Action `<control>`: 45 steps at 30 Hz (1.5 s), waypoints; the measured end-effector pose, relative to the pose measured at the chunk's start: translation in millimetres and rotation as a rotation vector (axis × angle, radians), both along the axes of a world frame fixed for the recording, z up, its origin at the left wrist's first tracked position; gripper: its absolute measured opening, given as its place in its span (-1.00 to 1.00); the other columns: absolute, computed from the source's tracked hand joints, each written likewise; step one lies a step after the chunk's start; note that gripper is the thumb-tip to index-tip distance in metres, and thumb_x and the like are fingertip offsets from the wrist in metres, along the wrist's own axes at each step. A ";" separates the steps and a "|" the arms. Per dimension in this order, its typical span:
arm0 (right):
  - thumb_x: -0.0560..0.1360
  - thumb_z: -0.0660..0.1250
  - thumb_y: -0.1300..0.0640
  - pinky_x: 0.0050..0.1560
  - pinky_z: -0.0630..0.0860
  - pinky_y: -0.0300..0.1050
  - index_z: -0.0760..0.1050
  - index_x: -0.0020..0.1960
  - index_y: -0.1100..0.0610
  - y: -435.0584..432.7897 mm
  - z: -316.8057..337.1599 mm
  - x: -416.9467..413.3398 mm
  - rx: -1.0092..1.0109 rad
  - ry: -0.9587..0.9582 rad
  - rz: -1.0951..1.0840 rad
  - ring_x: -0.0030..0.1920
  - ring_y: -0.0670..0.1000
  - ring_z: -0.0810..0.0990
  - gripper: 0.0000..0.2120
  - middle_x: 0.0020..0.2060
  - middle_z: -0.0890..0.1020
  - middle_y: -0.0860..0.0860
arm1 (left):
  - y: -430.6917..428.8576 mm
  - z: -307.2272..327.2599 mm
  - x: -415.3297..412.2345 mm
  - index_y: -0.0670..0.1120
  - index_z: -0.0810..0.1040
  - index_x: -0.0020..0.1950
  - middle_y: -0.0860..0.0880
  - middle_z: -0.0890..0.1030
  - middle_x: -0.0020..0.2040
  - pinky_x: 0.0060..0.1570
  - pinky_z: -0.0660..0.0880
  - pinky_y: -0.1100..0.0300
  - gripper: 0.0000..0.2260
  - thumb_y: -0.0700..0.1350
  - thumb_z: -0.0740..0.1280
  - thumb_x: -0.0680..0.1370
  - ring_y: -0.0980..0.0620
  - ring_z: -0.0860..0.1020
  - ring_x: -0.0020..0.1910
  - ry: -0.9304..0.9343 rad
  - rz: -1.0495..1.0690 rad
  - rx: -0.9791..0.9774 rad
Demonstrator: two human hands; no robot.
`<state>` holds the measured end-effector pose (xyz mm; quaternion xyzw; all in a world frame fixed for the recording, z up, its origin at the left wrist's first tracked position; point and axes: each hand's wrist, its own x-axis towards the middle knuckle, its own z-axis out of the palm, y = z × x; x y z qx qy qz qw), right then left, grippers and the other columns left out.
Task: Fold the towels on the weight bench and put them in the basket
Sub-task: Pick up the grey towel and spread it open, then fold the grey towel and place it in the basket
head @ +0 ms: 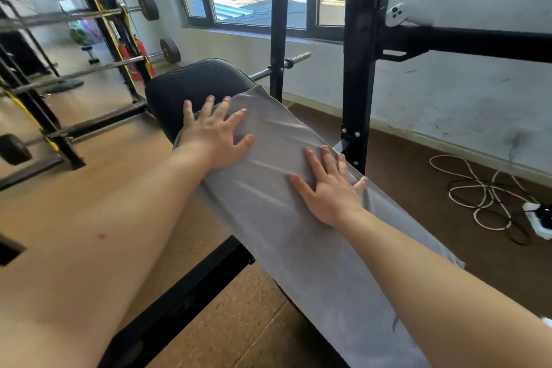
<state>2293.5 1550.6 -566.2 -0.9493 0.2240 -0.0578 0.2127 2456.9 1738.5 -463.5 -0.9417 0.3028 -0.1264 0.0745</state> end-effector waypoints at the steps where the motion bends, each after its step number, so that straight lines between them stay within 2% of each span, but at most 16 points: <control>1: 0.51 -0.12 -0.55 0.47 -0.25 0.56 -0.19 0.62 -0.33 1.0 0.8 0.2 0.002 -0.005 -0.001 0.64 0.03 -0.31 -0.25 0.65 -0.22 -0.18 | 1.4 -1.4 -2.2 0.16 0.15 0.62 -0.08 0.05 0.67 0.51 -0.25 -0.37 -0.39 0.35 0.00 0.60 -0.18 -0.07 0.65 -0.038 0.009 -0.026; 3: 0.54 -0.10 -0.52 0.49 -0.27 0.52 -0.13 0.64 -0.27 2.4 4.7 3.9 -0.005 -0.044 0.005 0.64 0.05 -0.29 -0.25 0.67 -0.15 -0.10 | 6.6 -5.1 -8.0 0.10 0.33 0.56 -0.13 0.21 0.62 0.51 -0.19 -0.37 -0.46 0.27 0.06 0.62 -0.20 0.05 0.62 -0.138 0.030 -0.096; 5: 0.58 -0.07 -0.46 0.51 -0.26 0.48 -0.06 0.66 -0.21 3.3 13.1 13.8 -0.042 -0.099 0.039 0.65 0.05 -0.27 -0.28 0.68 -0.10 -0.05 | 13.3 -8.3 -10.5 0.08 0.40 0.52 -0.13 0.28 0.59 0.53 -0.08 -0.33 -0.52 0.21 0.11 0.64 -0.18 0.14 0.60 -0.155 0.033 -0.175; 11: 0.66 -0.02 -0.32 0.52 -0.24 0.43 -0.03 0.66 -0.19 13.8 47.6 60.4 -0.076 -0.156 0.169 0.65 0.04 -0.26 -0.38 0.68 -0.11 -0.06 | 31.6 -3.3 0.3 0.17 0.15 0.63 -0.06 0.03 0.68 0.56 -0.16 -0.23 -0.44 0.27 0.05 0.63 -0.10 -0.06 0.65 0.016 0.038 -0.170; 15: 0.68 -0.02 -0.29 0.56 -0.20 0.40 -0.02 0.67 -0.14 25.8 60.7 86.4 -0.135 -0.152 0.257 0.66 0.03 -0.21 -0.39 0.68 -0.08 -0.07 | 40.5 -5.0 3.6 0.12 0.24 0.61 -0.09 0.12 0.66 0.54 -0.14 -0.26 -0.48 0.20 0.08 0.65 -0.15 0.01 0.63 -0.026 0.083 -0.222; 17: 0.68 -0.03 -0.29 0.57 -0.20 0.39 -0.02 0.67 -0.12 31.8 66.5 100.7 -0.162 -0.151 0.301 0.66 0.03 -0.19 -0.38 0.68 -0.07 -0.06 | 40.2 -6.8 1.5 0.02 0.44 0.51 -0.13 0.34 0.56 0.50 0.06 -0.25 -0.56 0.07 0.16 0.65 -0.20 0.23 0.55 -0.193 -0.016 -0.200; 19: 0.67 -0.04 -0.30 0.56 -0.22 0.40 -0.04 0.67 -0.12 35.7 70.5 116.7 -0.144 -0.151 0.305 0.66 0.02 -0.20 -0.37 0.68 -0.08 -0.06 | 31.3 -7.9 -4.9 -0.08 0.62 0.32 -0.13 0.56 0.31 0.27 0.36 -0.16 -0.64 -0.05 0.22 0.59 -0.22 0.49 0.29 -0.368 -0.154 -0.161; 20: 0.67 -0.05 -0.32 0.54 -0.23 0.43 -0.05 0.67 -0.15 36.1 71.8 124.2 -0.125 -0.145 0.289 0.66 0.02 -0.22 -0.37 0.68 -0.09 -0.09 | 24.5 -8.7 -9.7 -0.11 0.64 0.27 -0.12 0.60 0.24 0.17 0.43 -0.12 -0.64 -0.04 0.21 0.57 -0.22 0.52 0.21 -0.385 -0.182 -0.157; 21: 0.65 -0.06 -0.34 0.53 -0.23 0.47 -0.06 0.66 -0.19 35.5 72.9 131.3 -0.113 -0.135 0.270 0.65 0.02 -0.24 -0.37 0.67 -0.11 -0.12 | 17.4 -8.8 -16.1 -0.11 0.61 0.29 -0.13 0.59 0.25 0.18 0.45 -0.11 -0.62 0.01 0.19 0.58 -0.21 0.52 0.22 -0.318 -0.152 -0.152; 22: 0.64 -0.06 -0.37 0.51 -0.22 0.50 -0.08 0.65 -0.24 34.2 73.8 137.0 -0.107 -0.123 0.254 0.65 0.02 -0.25 -0.37 0.67 -0.12 -0.15 | 11.0 -9.7 -21.9 -0.10 0.54 0.38 -0.15 0.53 0.35 0.30 0.40 -0.13 -0.55 0.10 0.17 0.61 -0.22 0.46 0.33 -0.219 -0.082 -0.149; 24: 0.61 -0.08 -0.41 0.50 -0.18 0.52 -0.12 0.63 -0.32 28.7 76.3 144.6 -0.106 -0.099 0.236 0.65 0.03 -0.25 -0.38 0.66 -0.14 -0.20 | 4.3 -15.3 -23.2 -0.04 0.21 0.62 -0.17 0.19 0.62 0.53 0.05 -0.23 -0.35 0.27 0.08 0.61 -0.27 0.12 0.59 -0.052 0.075 -0.104; 26: 0.61 -0.08 -0.41 0.52 -0.13 0.49 -0.14 0.61 -0.36 22.6 77.9 149.1 -0.096 -0.081 0.229 0.65 0.03 -0.25 -0.39 0.65 -0.17 -0.21 | 4.9 -17.6 -15.1 0.08 -0.09 0.67 -0.09 -0.13 0.68 0.50 -0.25 -0.36 -0.27 0.39 -0.04 0.58 -0.29 -0.19 0.62 -0.007 0.150 -0.071; 28: 0.62 -0.09 -0.40 0.53 -0.13 0.46 -0.15 0.61 -0.37 19.0 78.3 152.1 -0.087 -0.069 0.221 0.65 0.03 -0.24 -0.40 0.65 -0.19 -0.23 | 7.4 -16.1 -2.4 0.16 -0.18 0.65 -0.04 -0.22 0.68 0.45 -0.31 -0.43 -0.25 0.46 -0.11 0.54 -0.26 -0.28 0.62 -0.010 0.145 -0.052; 34: 0.61 -0.11 -0.40 0.49 -0.17 0.52 -0.20 0.63 -0.31 24.9 84.8 150.0 -0.068 0.015 0.141 0.64 0.10 -0.29 -0.36 0.64 -0.23 -0.22 | 21.2 1.5 15.8 0.16 -0.03 0.67 -0.06 -0.11 0.69 0.52 -0.27 -0.32 -0.32 0.40 -0.05 0.59 -0.14 -0.18 0.65 0.005 0.003 -0.023; 39: 0.66 -0.01 -0.33 0.51 -0.17 0.49 -0.12 0.66 -0.21 25.0 82.6 109.9 -0.026 0.004 0.072 0.64 0.13 -0.29 -0.36 0.67 -0.19 -0.09 | 29.5 -7.9 -13.4 0.02 0.40 0.53 -0.16 0.22 0.61 0.55 -0.12 -0.31 -0.52 0.12 0.18 0.63 -0.19 0.07 0.63 -0.179 -0.077 -0.179; 45: 0.67 0.03 -0.29 0.57 -0.08 0.39 -0.09 0.67 -0.17 17.1 73.0 38.8 0.001 0.046 0.022 0.66 0.13 -0.20 -0.35 0.68 -0.14 -0.02 | 9.9 -8.0 -77.1 0.03 0.41 0.50 -0.10 0.32 0.55 0.55 -0.04 -0.24 -0.54 0.10 0.23 0.62 -0.13 0.20 0.58 -0.058 -0.175 -0.214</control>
